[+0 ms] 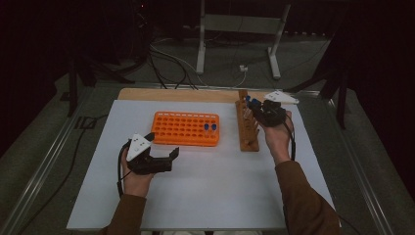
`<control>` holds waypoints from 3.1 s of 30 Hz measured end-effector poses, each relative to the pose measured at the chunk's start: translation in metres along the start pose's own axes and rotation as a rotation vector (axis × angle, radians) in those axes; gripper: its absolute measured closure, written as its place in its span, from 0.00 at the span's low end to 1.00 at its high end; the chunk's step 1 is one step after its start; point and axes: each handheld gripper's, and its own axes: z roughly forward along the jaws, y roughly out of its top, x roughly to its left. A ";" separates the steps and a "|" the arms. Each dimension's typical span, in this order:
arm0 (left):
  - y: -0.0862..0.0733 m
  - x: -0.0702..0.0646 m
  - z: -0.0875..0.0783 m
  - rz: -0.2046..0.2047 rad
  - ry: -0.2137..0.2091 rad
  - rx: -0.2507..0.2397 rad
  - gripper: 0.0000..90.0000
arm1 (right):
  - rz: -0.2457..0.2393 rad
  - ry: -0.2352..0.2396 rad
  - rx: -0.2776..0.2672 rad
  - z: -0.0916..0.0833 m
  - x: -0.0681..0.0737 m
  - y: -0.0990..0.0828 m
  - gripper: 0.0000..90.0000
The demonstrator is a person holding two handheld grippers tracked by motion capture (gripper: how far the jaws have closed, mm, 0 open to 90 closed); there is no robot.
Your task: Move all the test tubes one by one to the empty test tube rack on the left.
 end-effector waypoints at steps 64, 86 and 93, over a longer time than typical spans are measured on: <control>0.030 -0.091 0.097 0.179 -0.218 0.063 0.85 | -0.031 0.424 0.090 -0.041 0.087 -0.011 0.84; 0.030 -0.071 0.091 0.120 -0.168 0.055 0.87 | -0.067 0.334 0.030 -0.056 0.071 -0.020 0.09; 0.032 -0.062 0.087 0.117 -0.146 0.049 0.87 | -0.094 0.327 0.026 -0.060 0.068 -0.030 0.00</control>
